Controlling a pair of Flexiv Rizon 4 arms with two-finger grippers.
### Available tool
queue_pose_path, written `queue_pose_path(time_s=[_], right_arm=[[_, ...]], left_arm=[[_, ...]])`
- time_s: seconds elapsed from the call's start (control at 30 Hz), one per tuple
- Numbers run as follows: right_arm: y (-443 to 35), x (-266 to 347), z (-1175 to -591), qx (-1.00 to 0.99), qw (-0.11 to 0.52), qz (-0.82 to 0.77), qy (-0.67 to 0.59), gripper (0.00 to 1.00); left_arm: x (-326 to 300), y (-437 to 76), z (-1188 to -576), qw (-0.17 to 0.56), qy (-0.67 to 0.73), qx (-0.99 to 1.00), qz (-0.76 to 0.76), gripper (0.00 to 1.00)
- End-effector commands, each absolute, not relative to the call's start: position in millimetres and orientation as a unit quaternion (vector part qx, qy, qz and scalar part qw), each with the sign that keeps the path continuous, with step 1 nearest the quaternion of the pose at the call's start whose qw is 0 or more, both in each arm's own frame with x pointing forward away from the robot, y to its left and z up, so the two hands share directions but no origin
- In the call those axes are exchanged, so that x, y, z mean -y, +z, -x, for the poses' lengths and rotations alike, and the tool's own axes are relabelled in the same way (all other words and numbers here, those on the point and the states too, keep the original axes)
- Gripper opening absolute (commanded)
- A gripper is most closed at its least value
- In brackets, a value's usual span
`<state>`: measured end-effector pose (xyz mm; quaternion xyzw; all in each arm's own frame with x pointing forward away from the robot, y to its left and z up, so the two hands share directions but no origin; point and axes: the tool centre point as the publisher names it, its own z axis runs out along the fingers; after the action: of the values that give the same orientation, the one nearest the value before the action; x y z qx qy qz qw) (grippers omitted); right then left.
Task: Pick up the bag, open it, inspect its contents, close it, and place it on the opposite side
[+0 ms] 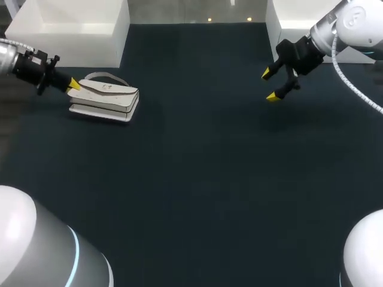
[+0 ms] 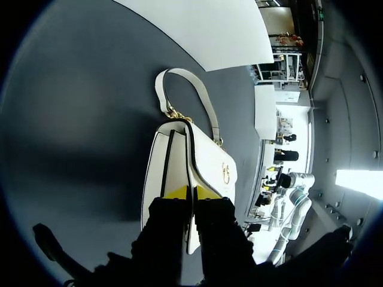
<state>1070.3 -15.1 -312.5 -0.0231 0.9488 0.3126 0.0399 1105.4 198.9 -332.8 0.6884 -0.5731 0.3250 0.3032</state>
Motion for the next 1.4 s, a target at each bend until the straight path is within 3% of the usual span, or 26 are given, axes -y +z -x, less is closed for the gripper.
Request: queue_pose_path(time_s=[0.03, 1.03, 1.4], right_arm=[[-313, 15, -1071, -0.948, 0.039, 0.024, 0.314, 1.0], [-313, 15, -1071, -0.948, 0.039, 0.024, 0.314, 1.0], [-313, 15, -1071, -0.948, 0.039, 0.024, 0.314, 1.0]], left_arm=[[-173, -334, -1084, 0.233, 0.377, 0.541, -0.714, 0.0], [-77, -332, -1043, 0.151, 0.419, 0.481, -0.755, 0.0], [-38, -346, -1043, 0.19, 0.432, 0.499, -0.727, 0.0]])
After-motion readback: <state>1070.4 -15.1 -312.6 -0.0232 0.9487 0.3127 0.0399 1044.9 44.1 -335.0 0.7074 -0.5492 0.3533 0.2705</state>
